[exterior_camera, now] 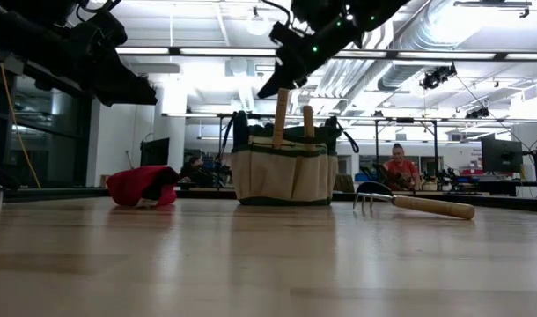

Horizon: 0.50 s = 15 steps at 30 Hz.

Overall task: Pick & Place Garden tools in Gardening bag
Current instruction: Put the green spray bottle into the gardening bag

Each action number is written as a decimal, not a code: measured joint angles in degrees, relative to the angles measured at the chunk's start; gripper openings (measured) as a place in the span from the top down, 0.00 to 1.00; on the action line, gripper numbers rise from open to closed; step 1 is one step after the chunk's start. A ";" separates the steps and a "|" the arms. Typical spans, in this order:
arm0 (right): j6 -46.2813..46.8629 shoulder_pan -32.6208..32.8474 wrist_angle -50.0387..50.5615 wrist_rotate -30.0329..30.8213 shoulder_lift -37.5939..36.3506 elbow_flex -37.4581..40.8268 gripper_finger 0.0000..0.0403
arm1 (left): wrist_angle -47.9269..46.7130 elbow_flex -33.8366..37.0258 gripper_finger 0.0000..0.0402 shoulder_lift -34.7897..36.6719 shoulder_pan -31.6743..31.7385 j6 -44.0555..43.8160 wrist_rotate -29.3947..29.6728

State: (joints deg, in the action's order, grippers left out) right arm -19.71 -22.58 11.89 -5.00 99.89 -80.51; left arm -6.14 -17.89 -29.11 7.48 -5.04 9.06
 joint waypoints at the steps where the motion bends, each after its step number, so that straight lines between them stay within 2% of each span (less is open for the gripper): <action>1: -1.68 -0.19 0.47 -1.01 0.47 0.00 0.89 | 0.00 0.00 0.58 -0.01 -0.01 0.00 -0.01; 4: -5.15 -0.38 0.17 -1.29 1.72 0.02 0.76 | 0.04 0.00 0.58 -0.01 0.01 0.00 0.00; 10: -7.32 -1.46 -4.13 2.38 1.89 0.02 0.45 | 0.03 0.00 0.58 0.00 0.00 0.02 0.00; 15: -7.48 -2.57 -5.06 4.01 3.00 -0.03 0.31 | 0.03 0.00 0.58 0.01 0.01 0.26 0.76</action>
State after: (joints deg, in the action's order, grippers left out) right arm -27.18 -25.15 6.83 -0.99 102.89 -80.54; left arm -6.11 -17.89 -29.10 7.48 -4.78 9.82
